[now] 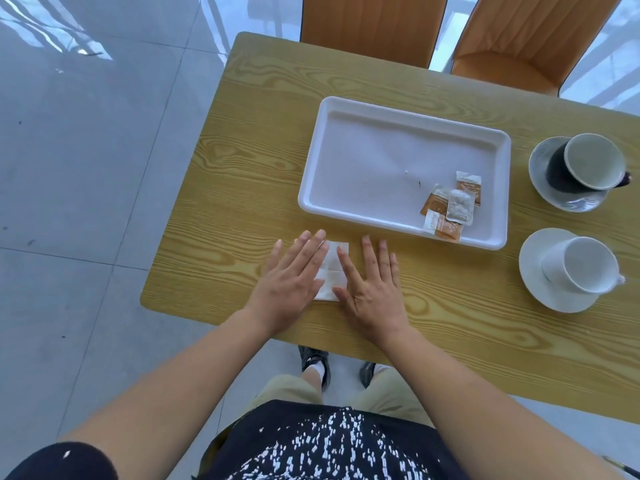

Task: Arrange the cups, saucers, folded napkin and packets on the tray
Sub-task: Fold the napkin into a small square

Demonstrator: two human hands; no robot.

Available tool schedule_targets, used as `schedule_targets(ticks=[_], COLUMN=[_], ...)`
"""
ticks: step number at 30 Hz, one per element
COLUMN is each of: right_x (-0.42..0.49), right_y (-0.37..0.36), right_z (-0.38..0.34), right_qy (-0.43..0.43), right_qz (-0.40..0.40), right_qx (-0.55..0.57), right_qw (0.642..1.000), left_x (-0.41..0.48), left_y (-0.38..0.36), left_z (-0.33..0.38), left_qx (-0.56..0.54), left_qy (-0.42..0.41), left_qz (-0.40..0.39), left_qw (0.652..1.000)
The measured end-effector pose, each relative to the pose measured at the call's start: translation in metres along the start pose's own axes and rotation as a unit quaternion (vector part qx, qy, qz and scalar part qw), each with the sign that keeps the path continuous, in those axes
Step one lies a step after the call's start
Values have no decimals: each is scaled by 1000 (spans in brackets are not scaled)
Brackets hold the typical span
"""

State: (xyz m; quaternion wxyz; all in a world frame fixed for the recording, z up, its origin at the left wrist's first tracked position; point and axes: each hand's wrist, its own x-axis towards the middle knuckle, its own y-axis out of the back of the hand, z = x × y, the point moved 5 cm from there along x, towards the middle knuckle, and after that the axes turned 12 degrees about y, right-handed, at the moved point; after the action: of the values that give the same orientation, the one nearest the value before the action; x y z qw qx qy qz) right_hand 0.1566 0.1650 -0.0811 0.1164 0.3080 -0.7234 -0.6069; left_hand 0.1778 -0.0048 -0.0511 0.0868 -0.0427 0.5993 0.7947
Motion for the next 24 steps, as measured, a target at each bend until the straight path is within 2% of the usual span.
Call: schedule_targets(ticks=[5,11,24], right_x=[1,1,3], right_y=[-4,-8,-8], right_z=[0,2,2], right_qy=[-8,-13,-17], right_qz=[19,7,-37], right_qx=[-20,-32,-32], right_qw=[1000,999,999], left_x=[8,4,-5], left_y=[-24,-25,-16], left_z=[-5,-35,-63], left_qx=[68,99,92], left_qy=[0,14,34], left_qz=[-55,-58,-82], left_qw=[996,993,992])
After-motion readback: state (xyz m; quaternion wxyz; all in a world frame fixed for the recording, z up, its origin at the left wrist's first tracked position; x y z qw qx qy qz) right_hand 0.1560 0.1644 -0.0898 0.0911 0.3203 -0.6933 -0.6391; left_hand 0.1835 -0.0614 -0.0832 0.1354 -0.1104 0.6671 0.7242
